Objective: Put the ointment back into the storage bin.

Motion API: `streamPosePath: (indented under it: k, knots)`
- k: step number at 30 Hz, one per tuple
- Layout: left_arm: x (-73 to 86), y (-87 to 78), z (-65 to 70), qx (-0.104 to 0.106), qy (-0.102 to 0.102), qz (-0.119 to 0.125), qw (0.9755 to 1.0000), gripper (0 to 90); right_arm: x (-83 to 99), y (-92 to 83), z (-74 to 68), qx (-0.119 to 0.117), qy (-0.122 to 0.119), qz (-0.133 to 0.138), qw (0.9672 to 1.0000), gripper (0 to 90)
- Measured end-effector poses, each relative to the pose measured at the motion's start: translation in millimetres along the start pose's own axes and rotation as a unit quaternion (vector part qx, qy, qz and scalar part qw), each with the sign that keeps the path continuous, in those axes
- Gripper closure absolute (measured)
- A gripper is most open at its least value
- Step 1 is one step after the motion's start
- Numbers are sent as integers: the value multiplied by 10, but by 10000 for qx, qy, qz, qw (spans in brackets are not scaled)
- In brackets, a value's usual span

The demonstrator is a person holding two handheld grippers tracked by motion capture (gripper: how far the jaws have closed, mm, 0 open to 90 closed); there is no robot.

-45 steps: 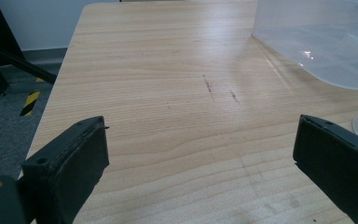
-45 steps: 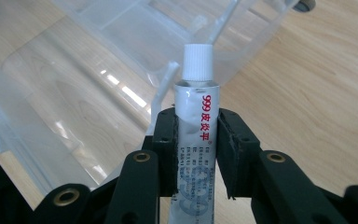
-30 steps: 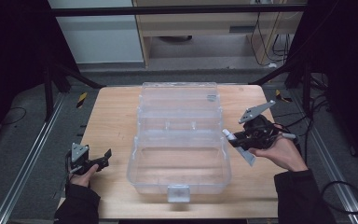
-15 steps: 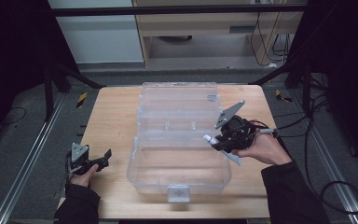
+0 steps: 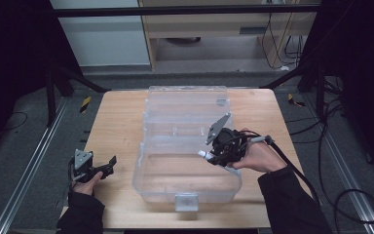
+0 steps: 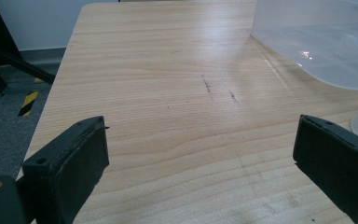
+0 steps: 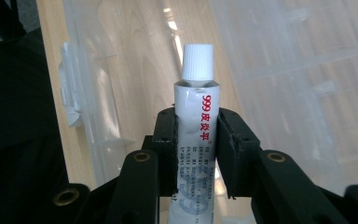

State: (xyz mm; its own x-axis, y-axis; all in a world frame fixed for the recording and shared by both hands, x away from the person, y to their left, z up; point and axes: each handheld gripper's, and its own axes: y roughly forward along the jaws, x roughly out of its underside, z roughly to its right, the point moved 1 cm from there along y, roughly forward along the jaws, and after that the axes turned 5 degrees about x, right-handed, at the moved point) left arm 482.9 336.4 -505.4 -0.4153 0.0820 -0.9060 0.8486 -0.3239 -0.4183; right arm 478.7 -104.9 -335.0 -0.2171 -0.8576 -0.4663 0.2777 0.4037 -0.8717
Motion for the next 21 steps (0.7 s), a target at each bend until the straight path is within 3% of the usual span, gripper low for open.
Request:
streamPosePath:
  k: [10, 21]
  knots:
    - [0, -1, -1, -3, 6, 1, 10000, 27, -37, 244, -100, -153, -226, -327, 9991, 700]
    - [1, -1, -1, 3, -6, 7, 10000, 27, 18, 511, -185, -293, -474, -696, 9960, 700]
